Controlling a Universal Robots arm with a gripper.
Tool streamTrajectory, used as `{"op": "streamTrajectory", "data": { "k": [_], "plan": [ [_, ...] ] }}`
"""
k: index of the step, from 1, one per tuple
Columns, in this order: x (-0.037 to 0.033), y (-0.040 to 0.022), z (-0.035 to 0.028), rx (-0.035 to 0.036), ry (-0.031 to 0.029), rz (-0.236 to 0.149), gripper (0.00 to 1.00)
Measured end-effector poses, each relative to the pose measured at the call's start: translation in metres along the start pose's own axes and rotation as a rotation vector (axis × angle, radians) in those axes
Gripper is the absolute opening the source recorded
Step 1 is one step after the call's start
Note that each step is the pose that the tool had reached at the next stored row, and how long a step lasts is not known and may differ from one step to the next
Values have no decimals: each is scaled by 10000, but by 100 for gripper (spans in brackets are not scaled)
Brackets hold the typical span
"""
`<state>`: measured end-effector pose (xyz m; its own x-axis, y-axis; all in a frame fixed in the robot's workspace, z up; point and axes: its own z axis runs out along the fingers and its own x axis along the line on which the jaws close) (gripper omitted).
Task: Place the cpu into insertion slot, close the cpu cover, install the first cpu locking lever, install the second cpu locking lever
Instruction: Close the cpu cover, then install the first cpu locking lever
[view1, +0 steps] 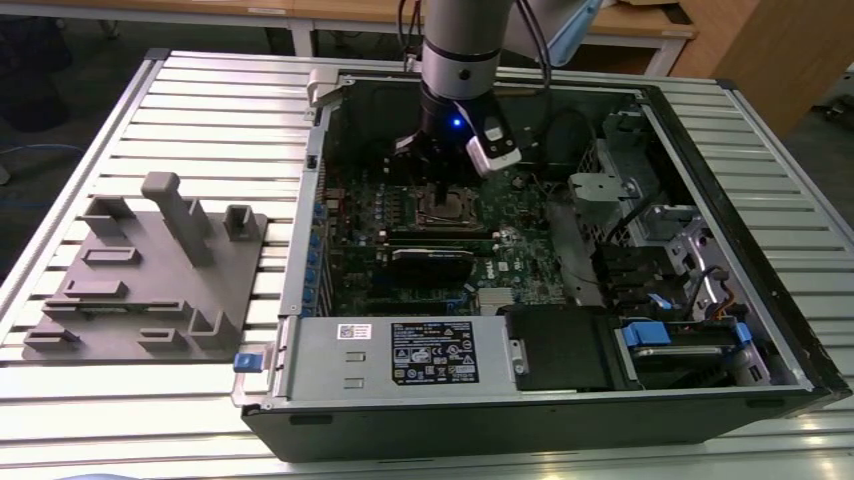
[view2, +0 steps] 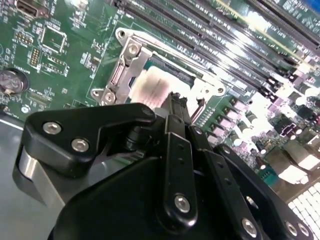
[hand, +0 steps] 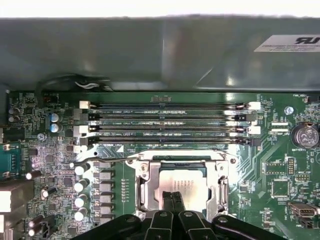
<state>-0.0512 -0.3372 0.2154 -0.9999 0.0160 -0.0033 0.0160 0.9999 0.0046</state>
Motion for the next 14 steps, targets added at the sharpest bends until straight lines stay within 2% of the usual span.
{"op": "streamTrajectory", "data": {
  "k": [3, 10, 14],
  "plan": [
    [-30, 0, 0, 1, 27, 1, 10],
    [-35, 1, -1, 3, 35, 0, 10],
    [-35, 0, -27, 2, 35, 0, 10]
  ]
}}
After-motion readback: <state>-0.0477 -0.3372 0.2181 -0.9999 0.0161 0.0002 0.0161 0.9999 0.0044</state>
